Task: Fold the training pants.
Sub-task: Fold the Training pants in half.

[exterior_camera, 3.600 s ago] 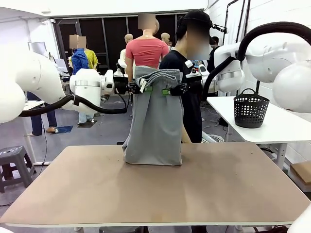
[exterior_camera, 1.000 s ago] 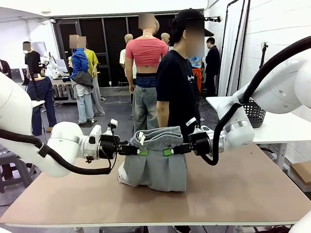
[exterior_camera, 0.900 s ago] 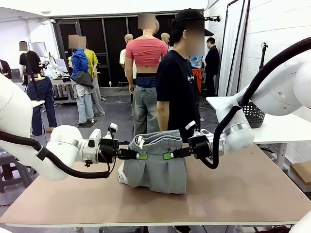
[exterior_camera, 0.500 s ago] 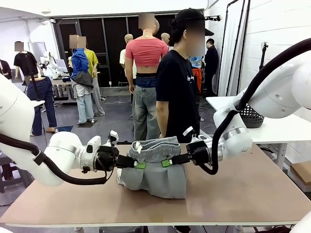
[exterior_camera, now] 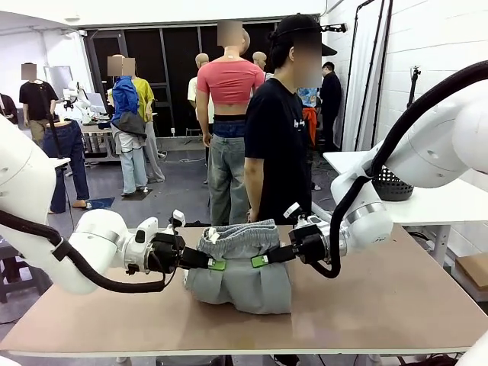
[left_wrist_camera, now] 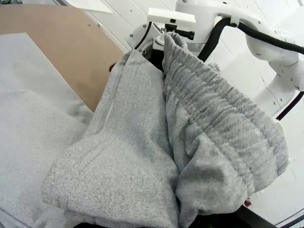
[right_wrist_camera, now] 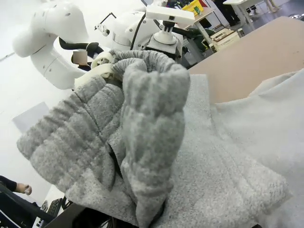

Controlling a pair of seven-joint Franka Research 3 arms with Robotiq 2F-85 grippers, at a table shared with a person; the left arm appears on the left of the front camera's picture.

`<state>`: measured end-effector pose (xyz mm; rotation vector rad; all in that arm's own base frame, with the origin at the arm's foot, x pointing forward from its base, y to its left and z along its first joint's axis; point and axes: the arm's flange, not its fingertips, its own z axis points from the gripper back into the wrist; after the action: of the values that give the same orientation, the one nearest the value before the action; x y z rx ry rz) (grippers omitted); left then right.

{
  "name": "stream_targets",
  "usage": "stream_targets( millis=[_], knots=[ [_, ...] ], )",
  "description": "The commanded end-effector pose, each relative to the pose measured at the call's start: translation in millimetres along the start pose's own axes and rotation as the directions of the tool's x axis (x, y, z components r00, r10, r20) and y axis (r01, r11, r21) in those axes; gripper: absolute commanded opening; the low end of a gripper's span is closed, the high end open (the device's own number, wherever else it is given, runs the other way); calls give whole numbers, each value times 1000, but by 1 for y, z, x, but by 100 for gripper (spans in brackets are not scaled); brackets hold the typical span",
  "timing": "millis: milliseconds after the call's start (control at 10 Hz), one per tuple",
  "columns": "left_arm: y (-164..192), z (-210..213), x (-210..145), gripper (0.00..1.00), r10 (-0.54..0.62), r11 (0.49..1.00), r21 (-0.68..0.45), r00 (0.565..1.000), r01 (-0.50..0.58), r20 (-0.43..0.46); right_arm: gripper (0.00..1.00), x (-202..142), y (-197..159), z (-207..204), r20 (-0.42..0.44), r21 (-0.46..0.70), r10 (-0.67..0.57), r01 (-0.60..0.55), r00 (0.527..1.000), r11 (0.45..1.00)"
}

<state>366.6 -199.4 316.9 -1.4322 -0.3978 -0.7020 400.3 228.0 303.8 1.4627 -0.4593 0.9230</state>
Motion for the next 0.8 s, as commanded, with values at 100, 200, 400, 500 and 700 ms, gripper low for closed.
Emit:
stream_targets(
  millis=[100,200,400,500,700],
  knots=[
    [21,3,32,0,-17,999,47,1000,16,17,0,24,-20,10,8,-70,-9,10,1000,998],
    [31,3,45,0,-20,998,55,1000,19,17,0,32,-28,14,15,-79,-25,26,1000,997],
    [47,7,73,0,-11,997,72,1000,12,-19,0,49,-44,23,35,-81,-41,44,999,996],
    [58,6,86,0,18,997,77,999,-14,-51,0,56,-50,29,35,-85,-61,63,998,994],
    [79,13,106,0,34,994,102,998,-28,-53,0,67,-75,40,47,-77,-67,70,997,995]
  ],
)
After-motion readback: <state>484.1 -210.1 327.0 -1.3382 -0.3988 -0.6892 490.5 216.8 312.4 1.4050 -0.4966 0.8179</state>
